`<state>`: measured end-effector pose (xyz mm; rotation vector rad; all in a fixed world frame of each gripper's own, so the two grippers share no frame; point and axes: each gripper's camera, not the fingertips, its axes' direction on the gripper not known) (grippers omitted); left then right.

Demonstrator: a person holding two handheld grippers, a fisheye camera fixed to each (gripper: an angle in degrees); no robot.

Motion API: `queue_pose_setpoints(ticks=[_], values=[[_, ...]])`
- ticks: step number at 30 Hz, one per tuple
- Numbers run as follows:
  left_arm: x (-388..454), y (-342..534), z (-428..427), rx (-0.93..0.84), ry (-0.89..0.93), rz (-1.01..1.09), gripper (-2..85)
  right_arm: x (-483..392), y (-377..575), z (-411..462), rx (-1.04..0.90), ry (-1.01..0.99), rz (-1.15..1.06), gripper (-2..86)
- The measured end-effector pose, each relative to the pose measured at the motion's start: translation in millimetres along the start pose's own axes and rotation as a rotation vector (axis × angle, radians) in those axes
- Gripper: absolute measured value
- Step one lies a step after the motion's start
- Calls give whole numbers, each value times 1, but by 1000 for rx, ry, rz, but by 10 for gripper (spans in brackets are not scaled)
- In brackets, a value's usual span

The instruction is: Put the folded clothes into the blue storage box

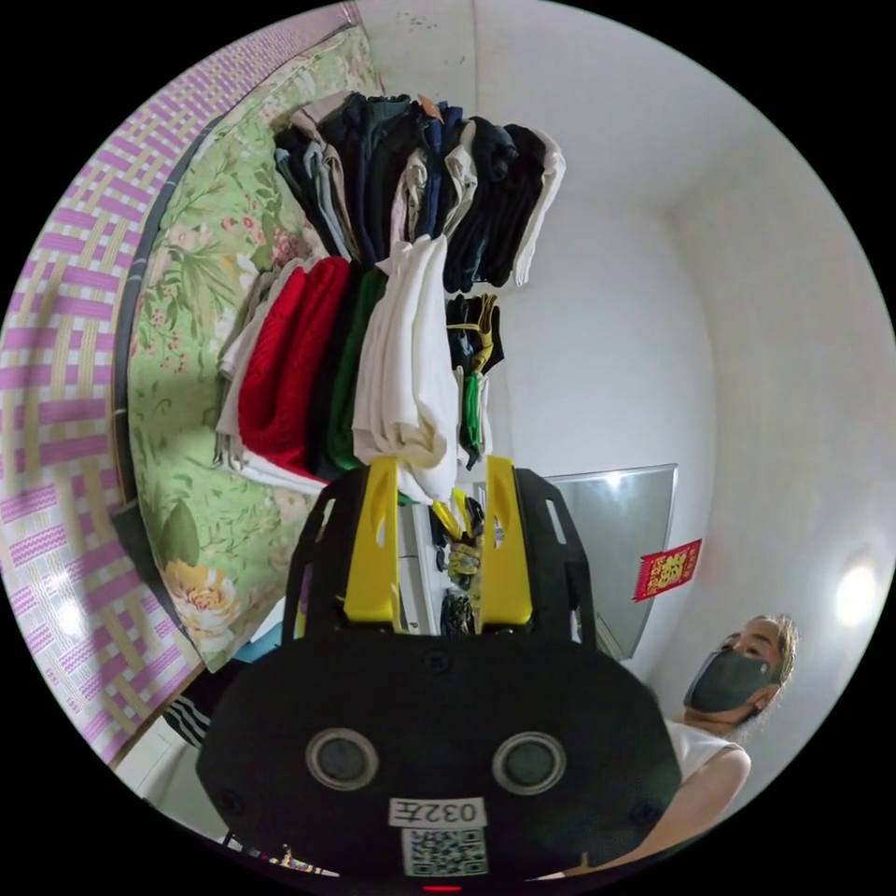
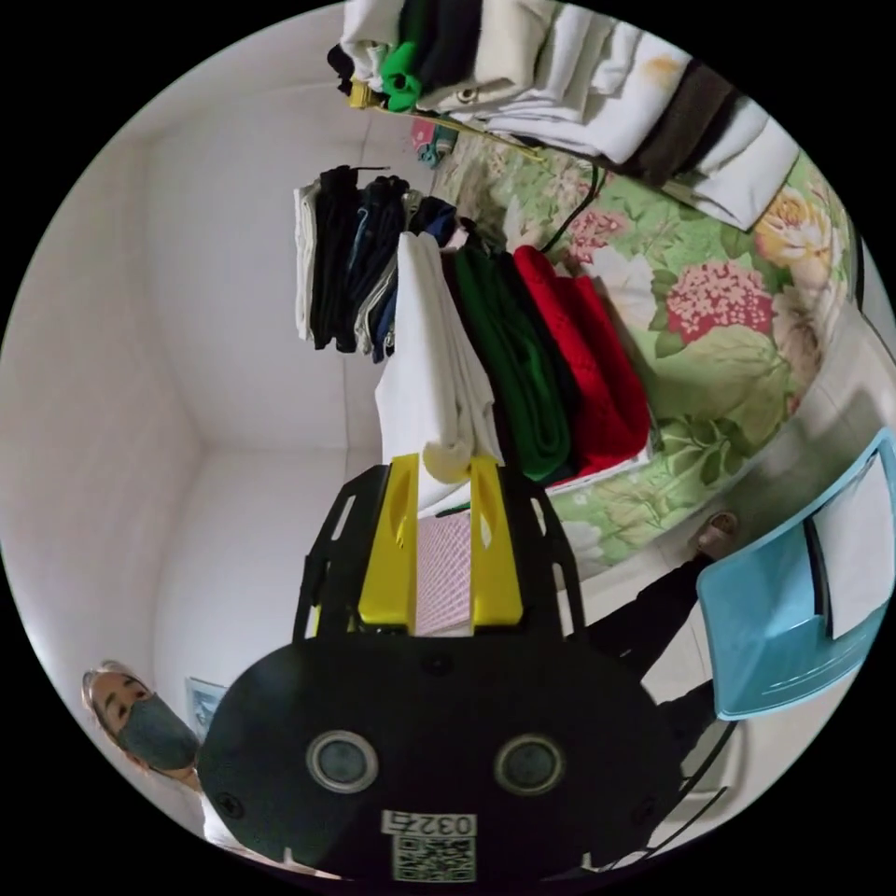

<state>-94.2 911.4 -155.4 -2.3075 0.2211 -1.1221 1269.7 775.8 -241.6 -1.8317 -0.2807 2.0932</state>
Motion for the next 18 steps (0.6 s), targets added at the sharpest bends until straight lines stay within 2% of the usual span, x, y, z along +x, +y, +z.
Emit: queue_pose_setpoints(ticks=[7,9,11,15,18], values=[[8,11,1,-17,30,-10,123,-49,-3,0,5,-82,-121,41],[19,21,22,-76,0,46,133,-60,-5,2,-5,-135,-130,40],[22,24,41,-109,54,57,136,-64,-6,3,-12,-174,-120,39],[11,14,69,-26,246,-66,145,-68,-6,-1,-9,-234,-100,38],[10,4,71,53,257,-105,148,-65,-1,-7,-10,-263,-91,37]])
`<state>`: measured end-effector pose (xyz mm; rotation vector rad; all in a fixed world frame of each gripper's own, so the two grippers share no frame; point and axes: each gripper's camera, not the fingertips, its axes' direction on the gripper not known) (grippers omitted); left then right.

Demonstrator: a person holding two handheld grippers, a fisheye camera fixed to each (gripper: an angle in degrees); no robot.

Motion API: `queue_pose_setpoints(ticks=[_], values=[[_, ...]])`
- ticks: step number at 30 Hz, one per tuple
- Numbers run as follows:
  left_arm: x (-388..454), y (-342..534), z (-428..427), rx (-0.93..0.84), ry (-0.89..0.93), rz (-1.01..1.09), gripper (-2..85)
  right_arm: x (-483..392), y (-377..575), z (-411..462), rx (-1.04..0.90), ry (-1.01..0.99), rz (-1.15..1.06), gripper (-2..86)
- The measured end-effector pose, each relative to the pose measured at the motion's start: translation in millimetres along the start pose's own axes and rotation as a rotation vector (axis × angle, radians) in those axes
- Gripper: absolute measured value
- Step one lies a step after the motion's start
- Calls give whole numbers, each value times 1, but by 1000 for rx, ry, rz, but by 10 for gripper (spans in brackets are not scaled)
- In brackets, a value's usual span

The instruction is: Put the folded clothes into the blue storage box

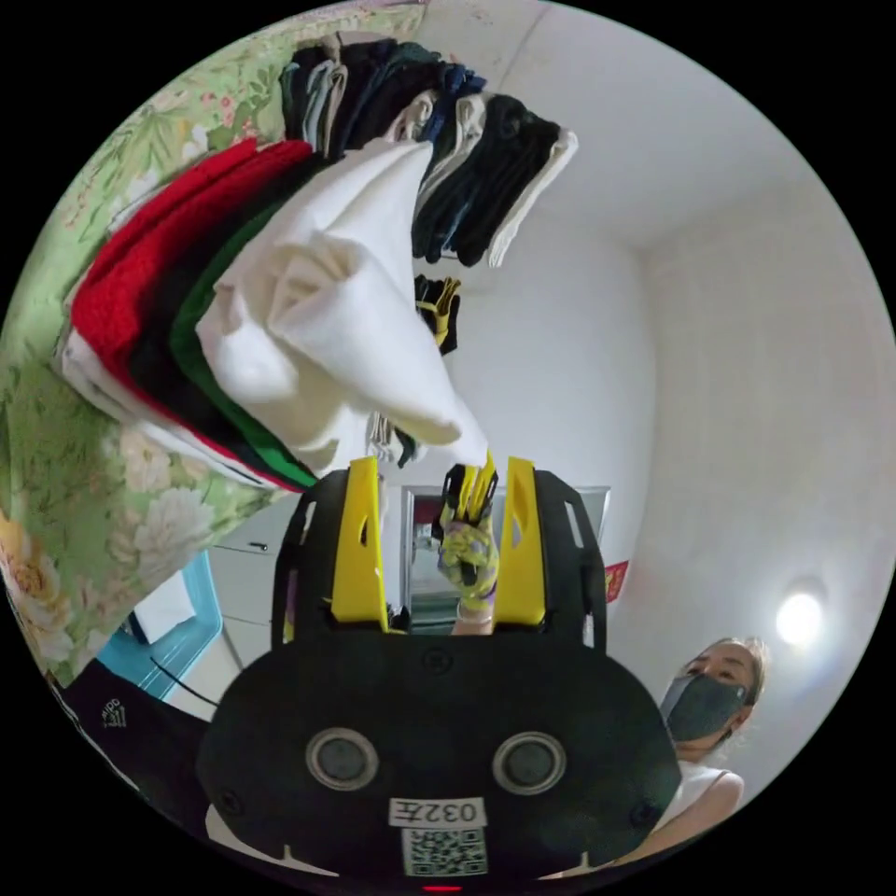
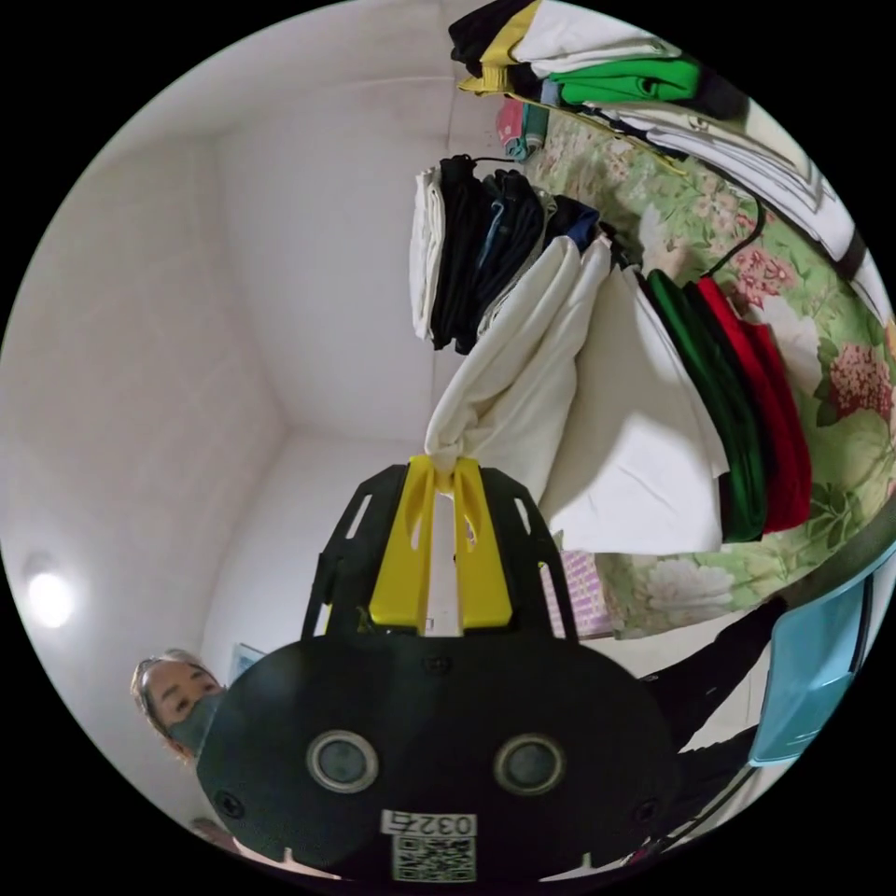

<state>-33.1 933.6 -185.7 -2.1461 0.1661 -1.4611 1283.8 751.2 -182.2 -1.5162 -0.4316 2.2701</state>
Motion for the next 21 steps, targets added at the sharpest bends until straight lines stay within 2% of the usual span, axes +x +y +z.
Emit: queue_pose_setpoints(ticks=[6,12,17,21], values=[[4,-18,-23,184,-40,-50,115,13,16,-22,29,-9,17,39],[4,-28,-7,100,-118,-46,65,49,36,-47,-1,198,82,111],[8,-31,12,48,-140,0,65,83,51,-64,-2,111,162,87],[30,-37,38,-3,-231,74,22,74,56,-79,-5,111,111,50]])
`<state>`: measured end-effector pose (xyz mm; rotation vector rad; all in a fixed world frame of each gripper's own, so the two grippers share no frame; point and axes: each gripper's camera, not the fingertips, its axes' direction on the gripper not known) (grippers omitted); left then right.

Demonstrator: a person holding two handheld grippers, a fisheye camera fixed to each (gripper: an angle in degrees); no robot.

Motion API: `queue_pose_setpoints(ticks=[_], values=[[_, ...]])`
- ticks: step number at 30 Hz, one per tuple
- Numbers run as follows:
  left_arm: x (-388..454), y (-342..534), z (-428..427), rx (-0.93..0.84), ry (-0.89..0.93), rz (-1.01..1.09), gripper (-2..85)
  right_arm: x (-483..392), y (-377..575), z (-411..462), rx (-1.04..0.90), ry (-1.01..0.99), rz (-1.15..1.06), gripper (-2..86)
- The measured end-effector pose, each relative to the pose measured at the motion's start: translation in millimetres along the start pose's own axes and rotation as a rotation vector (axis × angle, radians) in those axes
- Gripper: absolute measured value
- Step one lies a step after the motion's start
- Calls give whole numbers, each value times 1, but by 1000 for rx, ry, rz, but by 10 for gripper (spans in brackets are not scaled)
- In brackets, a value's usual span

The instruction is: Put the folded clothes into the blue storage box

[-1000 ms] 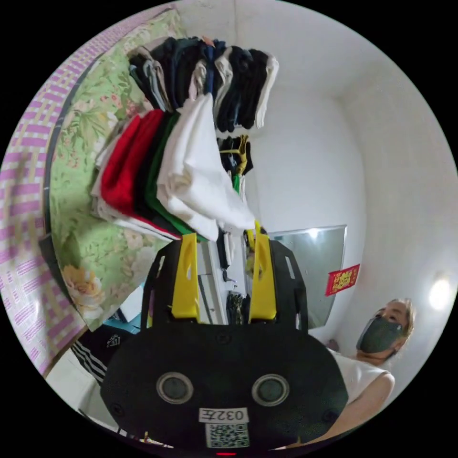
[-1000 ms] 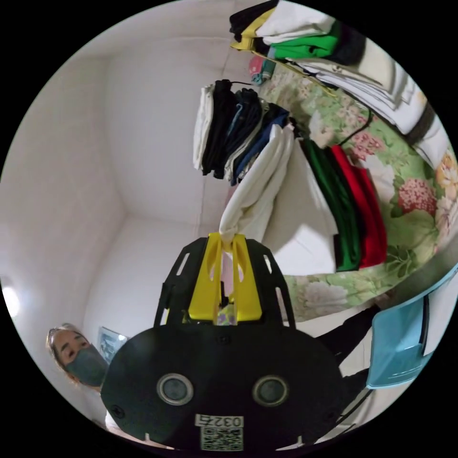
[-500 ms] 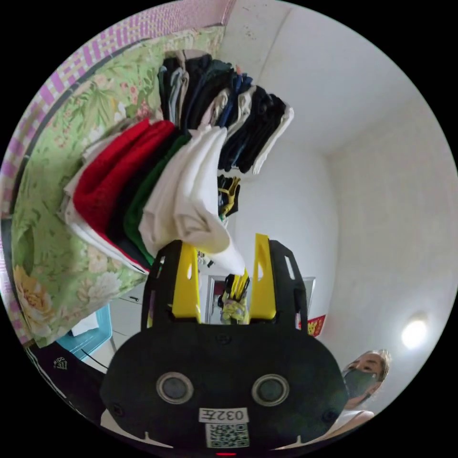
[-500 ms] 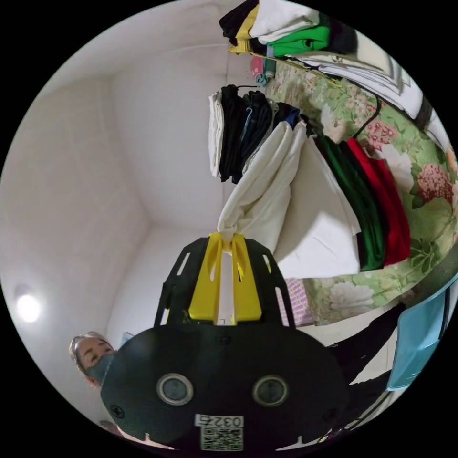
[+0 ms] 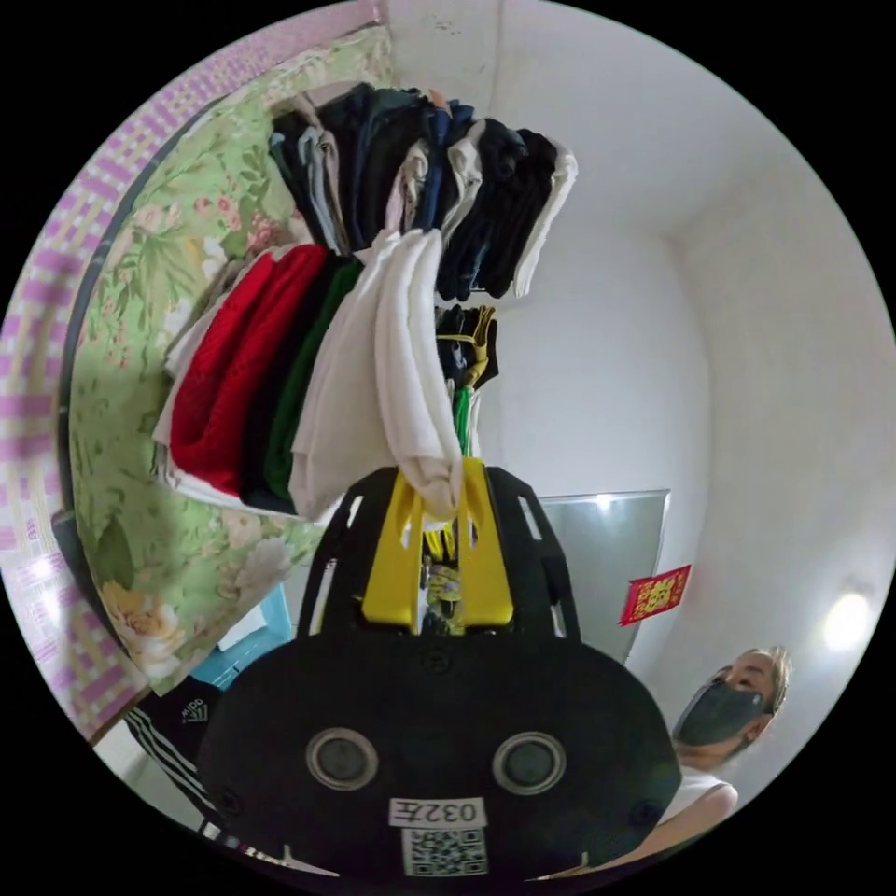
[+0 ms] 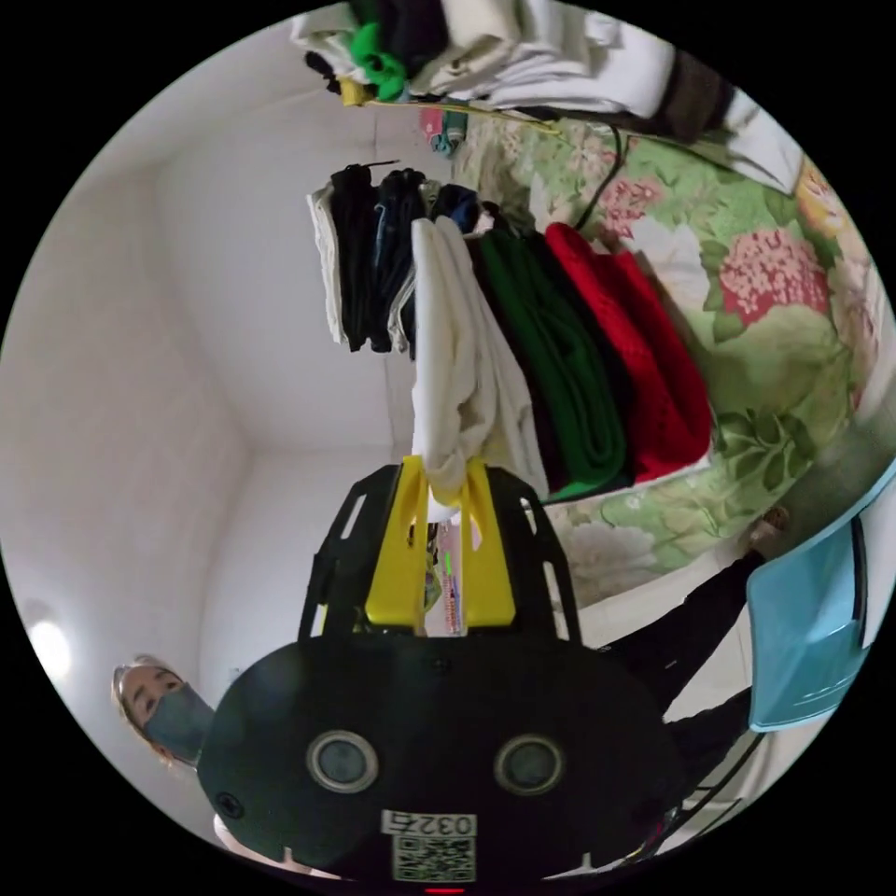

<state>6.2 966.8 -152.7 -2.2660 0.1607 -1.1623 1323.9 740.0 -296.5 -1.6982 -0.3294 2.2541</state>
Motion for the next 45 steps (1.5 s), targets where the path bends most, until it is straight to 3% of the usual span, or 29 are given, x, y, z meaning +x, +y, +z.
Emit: queue_pose_setpoints(ticks=[4,10,15,19,26,30,37,41,43,45], values=[[42,-14,25,-50,-5,131,9,-25,7,-26,8,7,-114,41],[124,-17,112,-247,135,355,7,-55,60,-116,133,-70,-310,38],[144,24,236,-595,238,336,8,-25,158,-220,298,-24,-302,37],[127,65,324,-845,206,261,7,23,227,-271,409,29,-174,37],[27,147,452,-1189,-101,64,7,163,332,-313,645,13,201,35],[-42,181,505,-1328,-337,63,6,244,362,-314,723,38,376,34],[-109,211,550,-1430,-415,107,6,320,379,-306,771,110,457,33],[-146,227,549,-1459,-391,255,18,360,387,-290,758,196,441,38],[-177,238,544,-1507,-531,327,36,390,390,-276,694,225,545,45],[-239,251,524,-1640,-941,325,46,426,400,-254,577,302,742,74]])
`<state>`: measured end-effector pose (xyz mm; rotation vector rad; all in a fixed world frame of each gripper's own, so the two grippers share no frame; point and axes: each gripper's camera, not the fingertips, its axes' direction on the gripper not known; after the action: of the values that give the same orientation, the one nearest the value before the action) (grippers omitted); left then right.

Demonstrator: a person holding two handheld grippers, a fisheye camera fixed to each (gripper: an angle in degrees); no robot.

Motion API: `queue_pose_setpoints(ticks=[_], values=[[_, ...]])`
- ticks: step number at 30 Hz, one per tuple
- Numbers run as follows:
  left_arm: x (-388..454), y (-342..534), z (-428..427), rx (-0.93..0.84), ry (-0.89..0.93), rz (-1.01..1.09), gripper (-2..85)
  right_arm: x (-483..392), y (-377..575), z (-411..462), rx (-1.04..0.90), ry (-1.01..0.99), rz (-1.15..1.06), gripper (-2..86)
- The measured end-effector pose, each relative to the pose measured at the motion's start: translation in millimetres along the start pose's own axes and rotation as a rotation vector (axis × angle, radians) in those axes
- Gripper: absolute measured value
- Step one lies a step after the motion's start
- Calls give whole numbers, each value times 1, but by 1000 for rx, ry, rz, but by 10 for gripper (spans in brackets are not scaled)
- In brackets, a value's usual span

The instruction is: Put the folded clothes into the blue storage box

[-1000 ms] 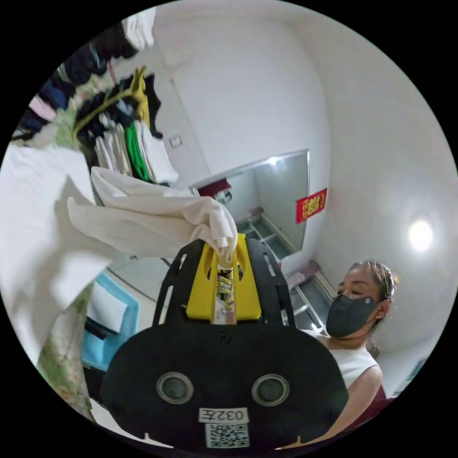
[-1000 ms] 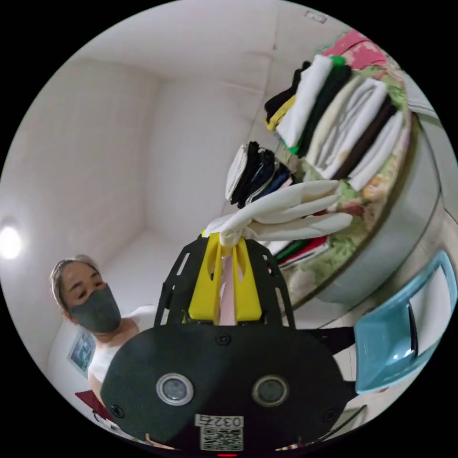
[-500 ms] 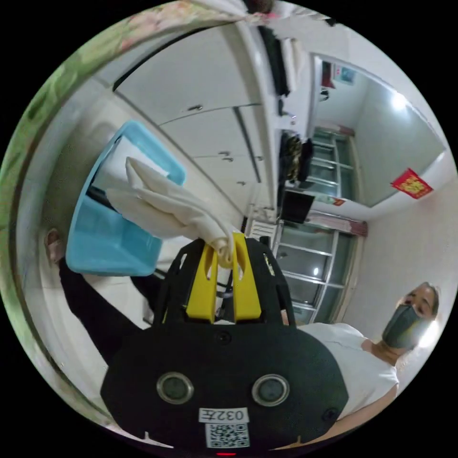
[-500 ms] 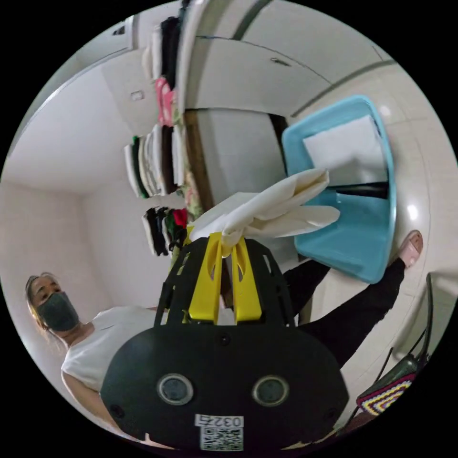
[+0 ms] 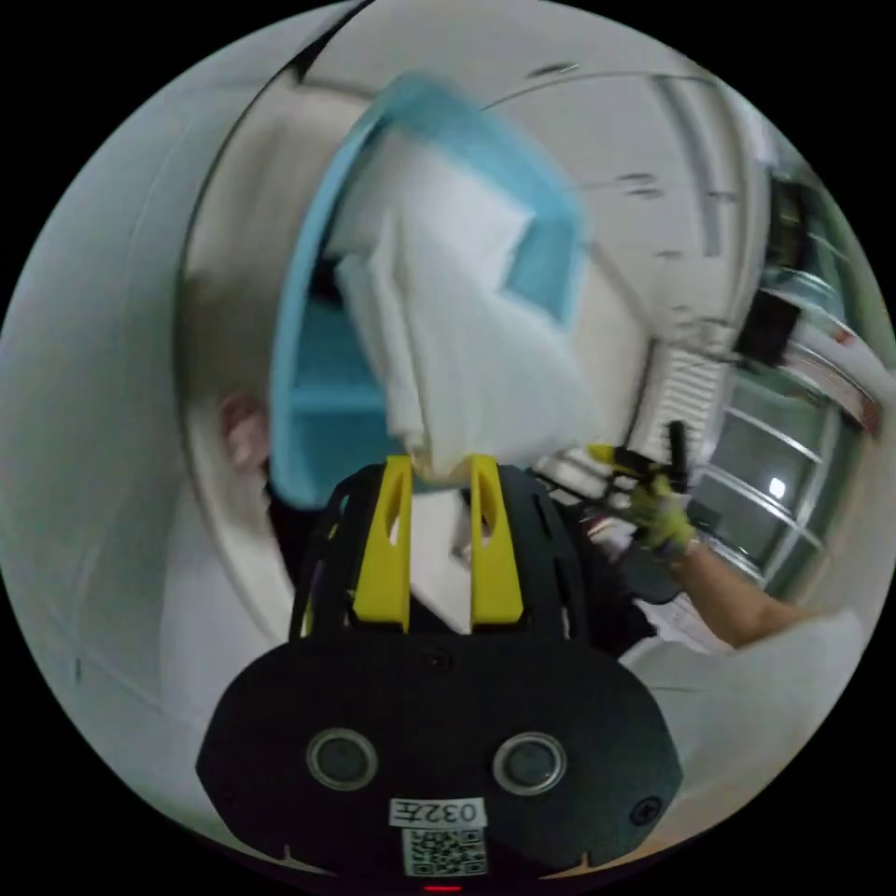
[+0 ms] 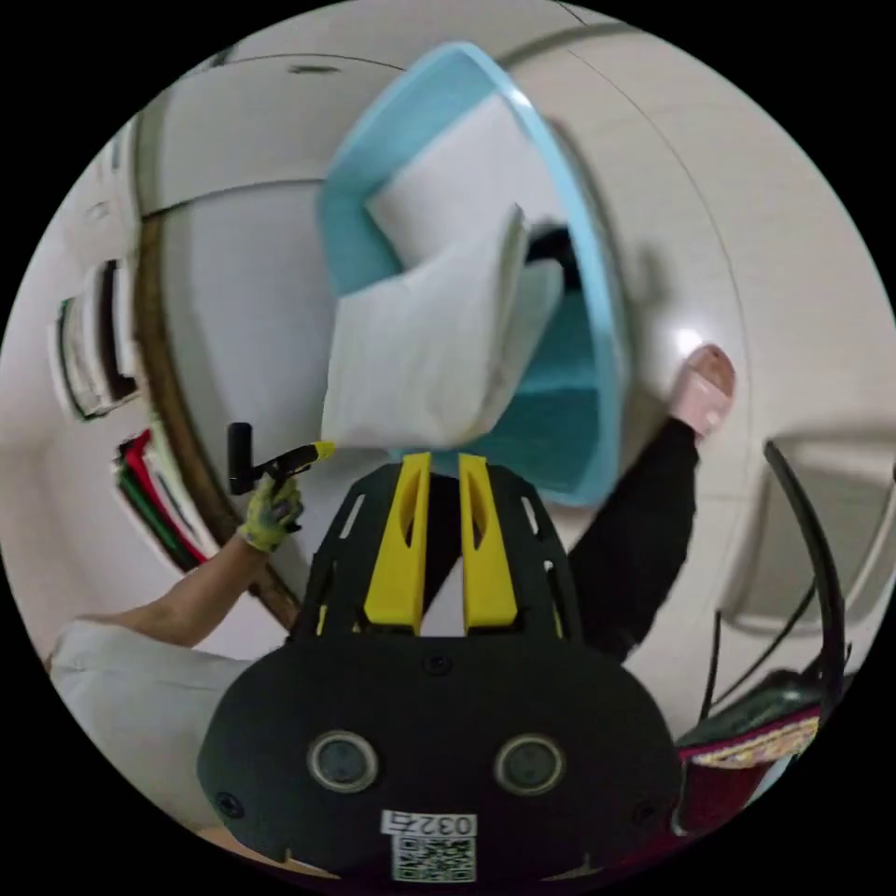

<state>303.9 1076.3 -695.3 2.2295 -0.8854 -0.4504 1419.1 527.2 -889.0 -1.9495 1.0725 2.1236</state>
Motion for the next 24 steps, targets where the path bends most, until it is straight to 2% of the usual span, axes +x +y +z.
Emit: queue_pose_setpoints(ticks=[2,8,16,22,24], values=[[-19,8,23,-87,-10,-63,29,15,6,11,-31,-9,70,73],[-17,43,17,2,90,-97,12,4,28,5,-29,-80,31,62],[38,90,-57,231,264,127,-14,-81,32,-37,76,-172,-150,56],[66,191,-130,581,381,327,-9,-196,40,-45,48,-246,-457,51],[63,250,-157,788,378,375,-9,-250,44,-32,-24,-270,-605,51]])
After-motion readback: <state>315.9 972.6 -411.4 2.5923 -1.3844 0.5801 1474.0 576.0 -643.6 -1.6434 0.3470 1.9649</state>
